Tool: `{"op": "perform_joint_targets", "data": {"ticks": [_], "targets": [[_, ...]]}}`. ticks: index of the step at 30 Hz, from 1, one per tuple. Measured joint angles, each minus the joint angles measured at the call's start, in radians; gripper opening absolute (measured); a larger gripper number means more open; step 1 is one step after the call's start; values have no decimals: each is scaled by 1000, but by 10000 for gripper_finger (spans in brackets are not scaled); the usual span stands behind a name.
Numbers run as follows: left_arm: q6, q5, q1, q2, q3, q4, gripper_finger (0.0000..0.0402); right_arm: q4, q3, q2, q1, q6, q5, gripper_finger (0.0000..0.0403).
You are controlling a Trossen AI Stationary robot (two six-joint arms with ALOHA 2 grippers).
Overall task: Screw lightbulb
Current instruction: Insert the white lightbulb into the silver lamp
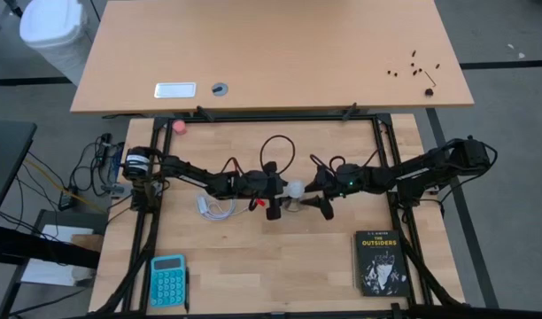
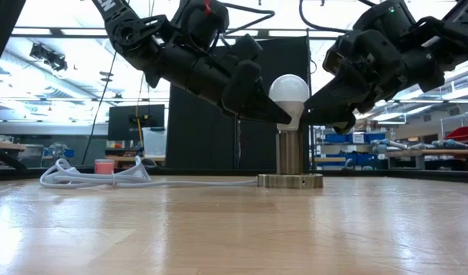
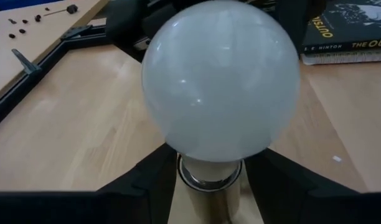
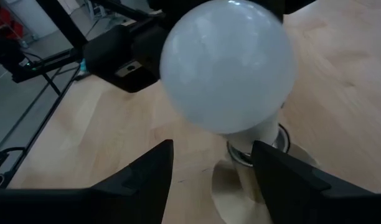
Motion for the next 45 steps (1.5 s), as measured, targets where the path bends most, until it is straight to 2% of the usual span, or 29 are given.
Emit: {"op": "perform_joint_targets", "data": {"ticks": [10, 15, 29, 45], "targets": [[-2, -4, 11, 1, 0, -32, 187, 0, 0, 0, 24, 7, -3, 227], [-9, -4, 11, 1, 0, -32, 187, -26, 0, 0, 20, 6, 69, 227], [-54, -35, 11, 1, 0, -46, 187, -11, 0, 0, 8, -19, 40, 227], [-107, -37, 11, 1, 0, -45, 187, -10, 0, -1, 10, 31, 45, 227]]}}
